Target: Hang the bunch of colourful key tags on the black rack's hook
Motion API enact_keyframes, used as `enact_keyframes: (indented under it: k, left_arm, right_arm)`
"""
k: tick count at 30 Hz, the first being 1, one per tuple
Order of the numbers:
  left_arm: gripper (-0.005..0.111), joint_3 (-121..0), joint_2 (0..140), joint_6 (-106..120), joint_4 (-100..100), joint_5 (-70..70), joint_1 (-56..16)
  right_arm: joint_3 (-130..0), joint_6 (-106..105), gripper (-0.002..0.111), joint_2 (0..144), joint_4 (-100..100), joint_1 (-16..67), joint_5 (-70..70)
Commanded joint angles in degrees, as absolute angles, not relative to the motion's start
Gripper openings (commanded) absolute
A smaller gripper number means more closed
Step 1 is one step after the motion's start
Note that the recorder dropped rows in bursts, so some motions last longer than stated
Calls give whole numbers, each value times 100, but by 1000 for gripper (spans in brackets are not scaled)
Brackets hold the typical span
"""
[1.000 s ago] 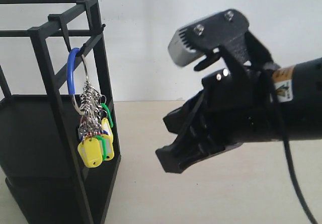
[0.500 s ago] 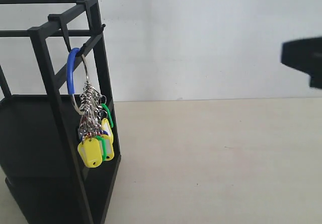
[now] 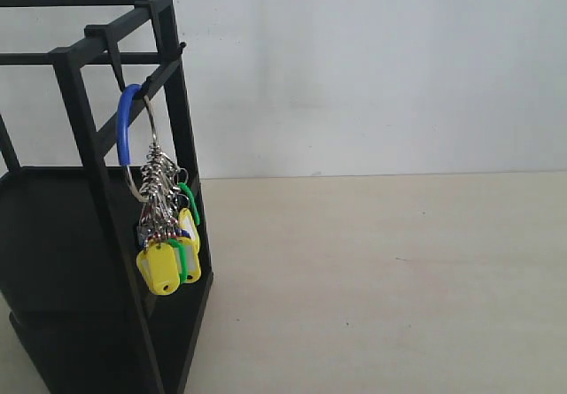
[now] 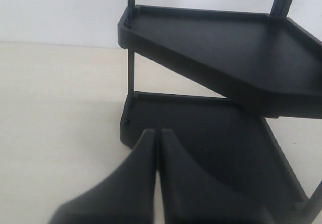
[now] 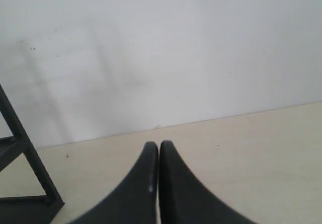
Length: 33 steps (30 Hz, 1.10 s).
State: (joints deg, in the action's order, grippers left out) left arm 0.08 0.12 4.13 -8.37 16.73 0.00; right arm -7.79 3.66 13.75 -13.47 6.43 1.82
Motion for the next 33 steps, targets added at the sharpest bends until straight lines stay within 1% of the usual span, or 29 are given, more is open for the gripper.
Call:
enact_keyframes:
  k: [1, 7, 9, 15, 25, 33]
  left_arm:
    - [4, 0, 0, 433, -809, 1629, -4]
    - [4, 0, 0, 433, -809, 1629, -4]
    - [4, 0, 0, 433, -809, 1629, -4]
    - [4, 0, 0, 433, -809, 1629, -4]
    - [4, 0, 0, 433, -809, 1629, -4]
    - [4, 0, 0, 433, -809, 1629, -4]
  right_arm:
    - [-290, 401, 0, 746, -1335, 491, 368]
    - [0, 401, 0, 0, -1335, 333, 402]
    - [0, 401, 0, 0, -1335, 328, 181]
    - [0, 434, 0, 0, -1335, 328, 153]
    - [0, 1482, 0, 0, -1335, 328, 375]
    - [0, 842, 0, 0, -1116, 328, -478]
